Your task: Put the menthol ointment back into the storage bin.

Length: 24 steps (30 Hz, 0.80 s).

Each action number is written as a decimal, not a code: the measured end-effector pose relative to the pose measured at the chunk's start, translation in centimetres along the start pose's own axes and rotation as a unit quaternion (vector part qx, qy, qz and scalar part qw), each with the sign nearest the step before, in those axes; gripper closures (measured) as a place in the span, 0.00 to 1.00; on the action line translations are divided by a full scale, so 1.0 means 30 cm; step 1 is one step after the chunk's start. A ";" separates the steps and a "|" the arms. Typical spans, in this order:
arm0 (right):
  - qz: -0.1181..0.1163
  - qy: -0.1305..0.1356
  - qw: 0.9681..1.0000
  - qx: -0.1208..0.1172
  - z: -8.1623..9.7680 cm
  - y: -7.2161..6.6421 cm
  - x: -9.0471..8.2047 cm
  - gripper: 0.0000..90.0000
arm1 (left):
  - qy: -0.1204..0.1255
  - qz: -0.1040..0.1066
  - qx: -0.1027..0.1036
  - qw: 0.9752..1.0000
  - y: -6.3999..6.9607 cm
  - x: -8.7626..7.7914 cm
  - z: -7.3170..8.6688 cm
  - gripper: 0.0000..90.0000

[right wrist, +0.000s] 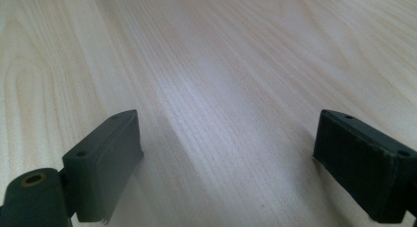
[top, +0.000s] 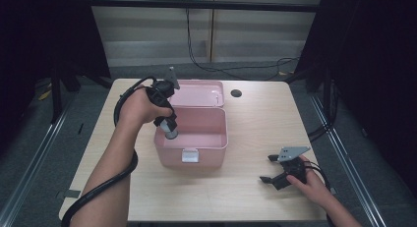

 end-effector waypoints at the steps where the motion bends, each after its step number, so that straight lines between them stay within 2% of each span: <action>1: 0.000 0.000 1.000 0.000 0.000 0.000 0.000 0.11 | 0.001 -0.002 -0.001 1.000 0.000 0.006 -0.006 0.56; 2: 0.000 0.000 1.000 0.001 0.000 0.000 0.000 0.11 | 0.000 -0.005 0.002 1.000 0.000 0.016 -0.017 0.56; 6: -0.001 0.000 1.000 0.001 0.000 -0.001 0.000 0.11 | 0.005 -0.014 -0.004 1.000 0.005 0.040 -0.043 0.56; 13: 0.000 0.000 1.000 0.001 0.000 0.000 0.000 0.11 | 0.000 -0.011 -0.011 1.000 0.012 0.088 -0.073 0.56; 19: 0.000 0.000 1.000 0.001 0.000 0.000 0.000 0.11 | 0.008 -0.011 -0.016 1.000 0.010 0.129 -0.101 0.56; 23: 0.000 0.000 1.000 0.001 0.000 0.000 0.000 0.11 | 0.014 -0.016 -0.030 0.999 0.006 0.166 -0.120 0.56; 24: -0.001 0.000 1.000 0.001 0.000 -0.001 0.000 0.11 | 0.013 -0.016 -0.026 0.999 0.005 0.174 -0.123 0.56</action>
Point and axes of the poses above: each handheld gripper's, and its own axes: x roughly forward along the jaws, z roughly out of its underside, y roughly to its right, the point moved 5 cm from there along x, roughly forward along the jaws, and after that the axes turned 1 degree about y, right-handed, at the moved point
